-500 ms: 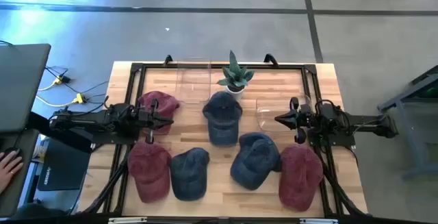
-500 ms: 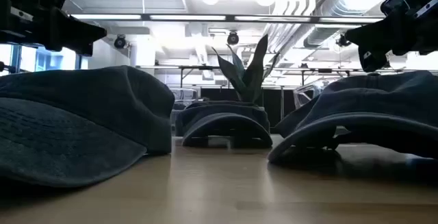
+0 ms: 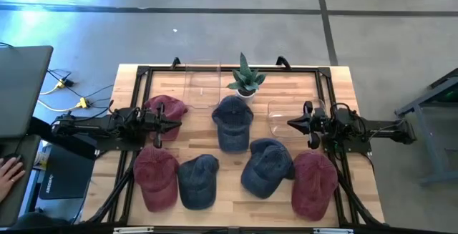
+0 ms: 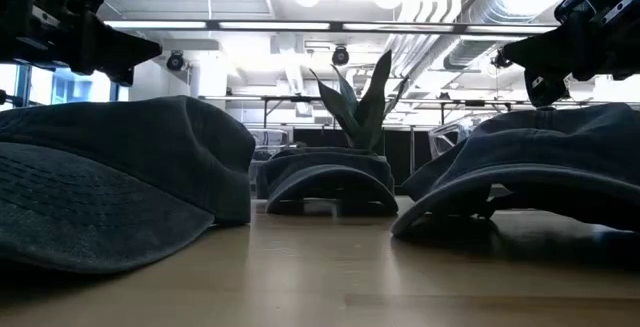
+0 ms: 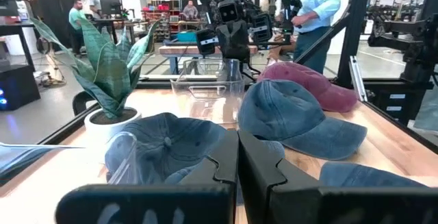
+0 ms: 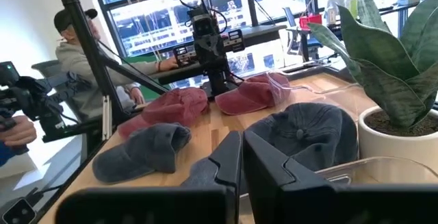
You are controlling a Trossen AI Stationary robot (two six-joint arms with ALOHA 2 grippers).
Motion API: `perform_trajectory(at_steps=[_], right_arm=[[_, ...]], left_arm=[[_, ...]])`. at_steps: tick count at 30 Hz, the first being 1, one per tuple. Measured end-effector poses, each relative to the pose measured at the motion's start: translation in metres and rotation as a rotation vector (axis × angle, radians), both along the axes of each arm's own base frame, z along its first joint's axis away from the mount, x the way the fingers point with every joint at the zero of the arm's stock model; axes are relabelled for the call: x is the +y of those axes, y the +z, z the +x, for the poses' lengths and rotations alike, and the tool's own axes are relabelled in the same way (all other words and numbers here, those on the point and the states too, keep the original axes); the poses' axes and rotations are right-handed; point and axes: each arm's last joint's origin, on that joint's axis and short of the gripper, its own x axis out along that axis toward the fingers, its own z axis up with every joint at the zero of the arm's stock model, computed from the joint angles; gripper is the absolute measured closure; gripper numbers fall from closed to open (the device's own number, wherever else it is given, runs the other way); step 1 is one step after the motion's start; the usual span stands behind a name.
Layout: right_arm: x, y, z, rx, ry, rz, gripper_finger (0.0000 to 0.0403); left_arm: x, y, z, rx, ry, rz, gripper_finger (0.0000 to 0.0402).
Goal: Pick & Place hat
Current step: Put the right blue cap into the right transparent bin
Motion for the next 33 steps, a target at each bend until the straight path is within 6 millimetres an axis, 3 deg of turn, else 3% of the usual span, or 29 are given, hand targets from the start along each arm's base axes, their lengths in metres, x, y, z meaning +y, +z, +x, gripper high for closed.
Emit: perform_trajectory(at_steps=[9, 13, 22, 28, 33], right_arm=[[-0.002, 0.006, -0.001, -0.067, -0.080, 0.079, 0.0397], [0.002, 0.013, -0.001, -0.083, -0.027, 0.139, 0.0401], [0.026, 0.024, 0.016, 0.066, -0.074, 0.198, 0.0402], [0.061, 0.069, 0.042, 0.151, -0.062, 0.144, 0.0402], [0.104, 0.106, 0.070, 0.352, -0.025, 0.104, 0.0403]], left_arm=[[0.000, 0.000, 0.000, 0.000, -0.016, 0.001, 0.0401], [0.000, 0.000, 0.000, 0.000, -0.010, 0.002, 0.0401], [0.000, 0.000, 0.000, 0.000, 0.009, 0.004, 0.0401], [0.000, 0.000, 0.000, 0.000, 0.010, 0.004, 0.0401], [0.000, 0.000, 0.000, -0.001, 0.010, 0.004, 0.0401]])
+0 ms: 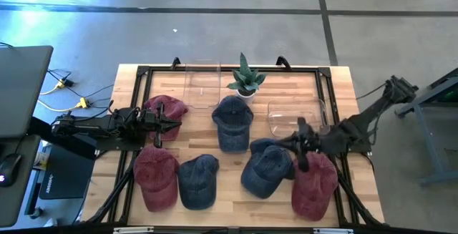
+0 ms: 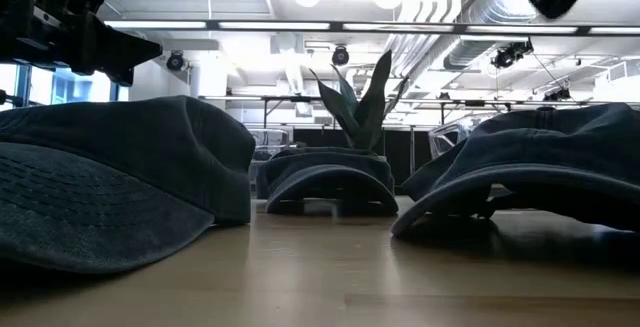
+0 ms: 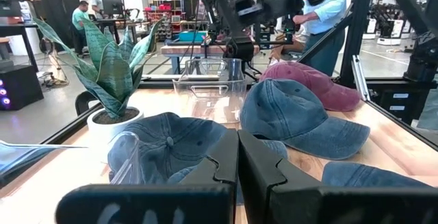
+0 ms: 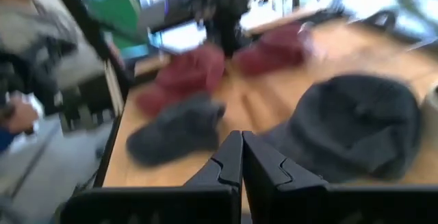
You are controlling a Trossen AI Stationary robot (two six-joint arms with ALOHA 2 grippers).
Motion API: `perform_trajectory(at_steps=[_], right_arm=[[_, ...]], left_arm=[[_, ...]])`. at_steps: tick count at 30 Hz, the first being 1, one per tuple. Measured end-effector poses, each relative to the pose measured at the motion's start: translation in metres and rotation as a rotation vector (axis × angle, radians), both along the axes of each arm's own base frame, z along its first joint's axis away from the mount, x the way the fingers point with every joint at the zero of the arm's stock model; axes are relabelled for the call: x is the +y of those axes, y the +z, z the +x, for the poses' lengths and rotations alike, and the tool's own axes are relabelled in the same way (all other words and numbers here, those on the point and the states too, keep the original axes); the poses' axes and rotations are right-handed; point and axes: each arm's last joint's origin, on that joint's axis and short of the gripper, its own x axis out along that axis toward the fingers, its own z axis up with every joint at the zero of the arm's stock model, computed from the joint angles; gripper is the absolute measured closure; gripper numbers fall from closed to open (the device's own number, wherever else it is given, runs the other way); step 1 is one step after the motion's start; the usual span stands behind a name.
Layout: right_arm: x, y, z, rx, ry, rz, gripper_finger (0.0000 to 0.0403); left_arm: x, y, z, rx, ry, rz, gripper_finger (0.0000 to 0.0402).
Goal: Pick & Place hat
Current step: Put the right blue cap into the right transparent bin
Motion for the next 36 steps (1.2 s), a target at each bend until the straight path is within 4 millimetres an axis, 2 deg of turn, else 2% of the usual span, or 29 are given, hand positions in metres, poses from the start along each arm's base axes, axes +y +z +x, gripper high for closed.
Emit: perform_trajectory(at_steps=[3, 8, 12, 16, 21, 25, 31, 36], right_arm=[[0.021, 0.015, 0.012, 0.162, 0.025, 0.029, 0.0403], [0.039, 0.022, 0.022, 0.466, 0.016, 0.227, 0.0401], [0.037, 0.007, 0.020, 0.667, -0.120, 0.344, 0.0379], [0.028, -0.019, 0.008, 0.779, -0.224, 0.409, 0.0322], [0.014, -0.053, -0.004, 0.743, -0.283, 0.481, 0.0225], [0.005, -0.078, -0.003, 0.597, -0.277, 0.556, 0.0170], [-0.007, -0.114, 0.001, 0.518, -0.217, 0.654, 0.0156], [-0.004, -0.113, 0.009, 0.400, -0.062, 0.644, 0.0159]], left_arm=[[0.000, 0.000, 0.000, 0.000, 0.000, 0.000, 0.0401], [0.000, 0.000, 0.000, 0.000, 0.000, 0.000, 0.0401], [0.000, 0.000, 0.000, 0.000, 0.000, 0.000, 0.0401], [0.000, 0.000, 0.000, 0.000, 0.000, 0.000, 0.0401], [0.000, 0.000, 0.000, 0.000, 0.000, 0.000, 0.0401], [0.000, 0.000, 0.000, 0.000, 0.000, 0.000, 0.0401], [0.000, 0.000, 0.000, 0.000, 0.000, 0.000, 0.0401], [0.000, 0.000, 0.000, 0.000, 0.000, 0.000, 0.0401]])
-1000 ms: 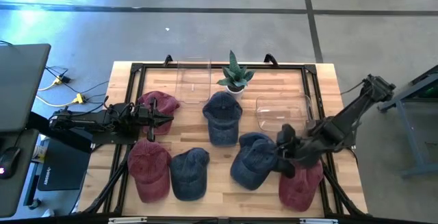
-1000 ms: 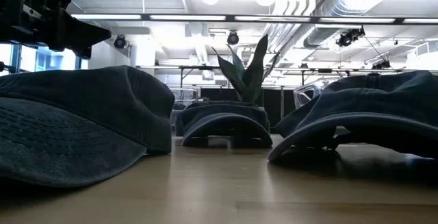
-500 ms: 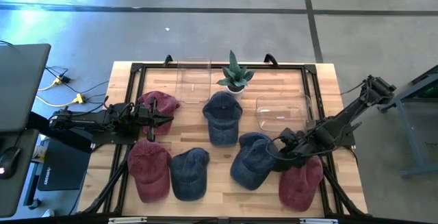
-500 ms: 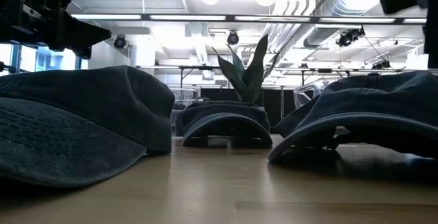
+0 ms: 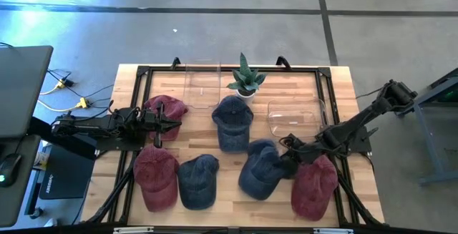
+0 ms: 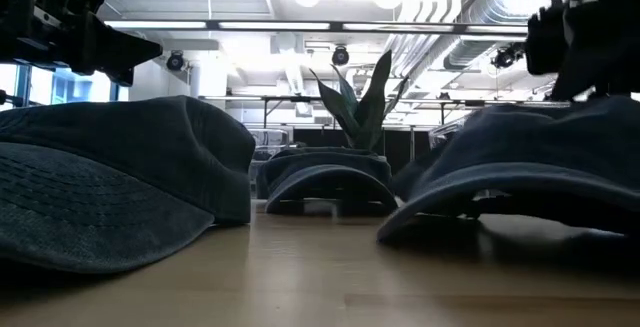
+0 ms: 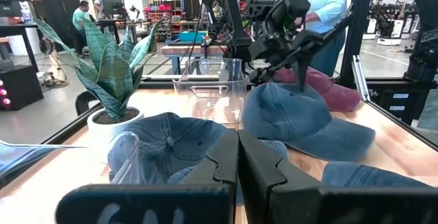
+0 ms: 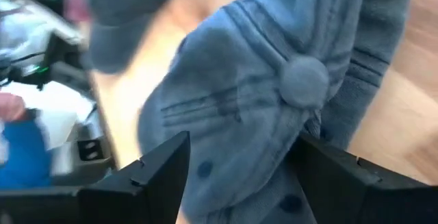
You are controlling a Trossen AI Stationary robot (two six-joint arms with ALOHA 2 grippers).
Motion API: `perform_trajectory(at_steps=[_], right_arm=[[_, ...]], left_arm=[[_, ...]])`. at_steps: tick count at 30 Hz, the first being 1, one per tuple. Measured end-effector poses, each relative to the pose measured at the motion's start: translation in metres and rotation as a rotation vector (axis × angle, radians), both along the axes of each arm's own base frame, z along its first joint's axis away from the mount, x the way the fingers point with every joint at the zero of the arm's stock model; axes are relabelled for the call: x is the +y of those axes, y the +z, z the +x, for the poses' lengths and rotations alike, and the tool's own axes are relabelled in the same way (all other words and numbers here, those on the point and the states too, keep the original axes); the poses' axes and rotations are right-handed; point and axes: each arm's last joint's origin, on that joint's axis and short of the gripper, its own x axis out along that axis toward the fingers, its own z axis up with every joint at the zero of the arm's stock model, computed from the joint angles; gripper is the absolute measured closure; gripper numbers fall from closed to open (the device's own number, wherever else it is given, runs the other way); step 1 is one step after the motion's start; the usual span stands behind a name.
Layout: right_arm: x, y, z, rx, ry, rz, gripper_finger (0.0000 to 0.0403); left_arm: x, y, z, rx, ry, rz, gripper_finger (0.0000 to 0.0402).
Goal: Pick & Place hat
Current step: Put the right blue cap into the right transparent bin
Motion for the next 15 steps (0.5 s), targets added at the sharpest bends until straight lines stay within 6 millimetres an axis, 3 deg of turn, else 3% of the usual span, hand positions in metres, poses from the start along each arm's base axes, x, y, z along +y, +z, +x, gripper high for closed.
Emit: perform_trajectory(at_steps=[4, 13, 15], right_arm=[[0.004, 0.011, 0.006, -0.053, 0.052, -0.029, 0.0195], [0.009, 0.032, 0.016, -0.135, 0.117, -0.094, 0.0370], [0.012, 0.039, 0.021, -0.157, 0.136, -0.119, 0.0393]], left_arm=[[0.000, 0.000, 0.000, 0.000, 0.000, 0.000, 0.0401], [-0.002, 0.012, -0.001, -0.128, -0.087, 0.002, 0.0401], [-0.003, 0.017, -0.002, -0.178, -0.106, 0.005, 0.0401]])
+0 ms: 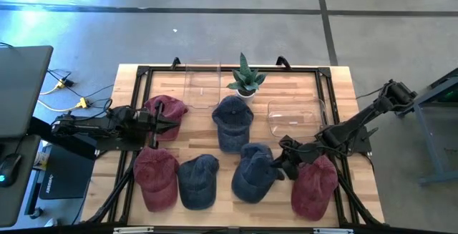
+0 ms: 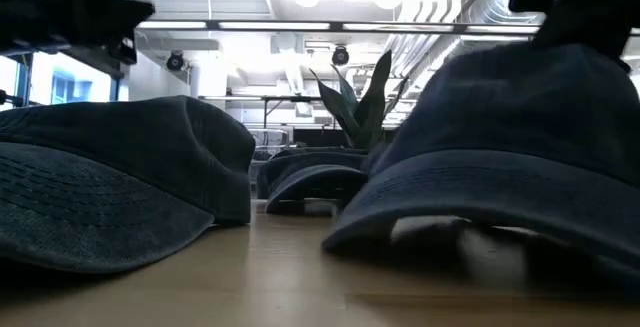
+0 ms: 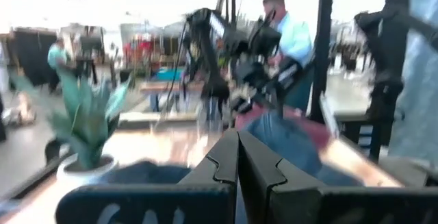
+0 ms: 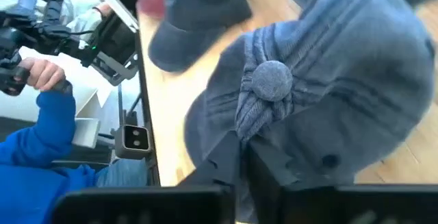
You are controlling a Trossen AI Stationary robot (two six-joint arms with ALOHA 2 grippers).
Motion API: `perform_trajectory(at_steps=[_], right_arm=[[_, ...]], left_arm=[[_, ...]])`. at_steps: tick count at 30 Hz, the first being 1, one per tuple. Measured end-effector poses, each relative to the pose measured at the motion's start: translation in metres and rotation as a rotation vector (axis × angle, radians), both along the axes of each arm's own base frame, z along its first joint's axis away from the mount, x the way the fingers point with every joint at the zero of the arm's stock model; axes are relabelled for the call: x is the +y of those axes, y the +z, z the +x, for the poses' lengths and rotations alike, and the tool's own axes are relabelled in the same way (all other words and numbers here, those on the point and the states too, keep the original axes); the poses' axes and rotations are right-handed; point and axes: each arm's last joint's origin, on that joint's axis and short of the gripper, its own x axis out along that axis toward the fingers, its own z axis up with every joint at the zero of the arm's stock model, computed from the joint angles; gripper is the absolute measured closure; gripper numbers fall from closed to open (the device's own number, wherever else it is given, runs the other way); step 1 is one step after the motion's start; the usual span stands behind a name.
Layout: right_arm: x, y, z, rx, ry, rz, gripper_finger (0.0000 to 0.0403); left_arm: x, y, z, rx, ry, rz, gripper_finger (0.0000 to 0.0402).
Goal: Pick & Place hat
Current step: Put the right blue cap into the right transparent bin
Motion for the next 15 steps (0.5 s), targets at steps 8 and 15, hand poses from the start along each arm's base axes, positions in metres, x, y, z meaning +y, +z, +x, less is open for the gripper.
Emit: perform_trajectory(at_steps=[8, 15], right_arm=[[0.020, 0.040, 0.034, 0.045, 0.086, -0.176, 0.0398], [0.042, 0.097, 0.072, 0.068, 0.221, -0.397, 0.0398]], left_arm=[[-0.001, 0.005, -0.001, -0.051, -0.025, 0.004, 0.0401], [-0.003, 0.018, -0.006, -0.192, -0.108, 0.021, 0.0401]])
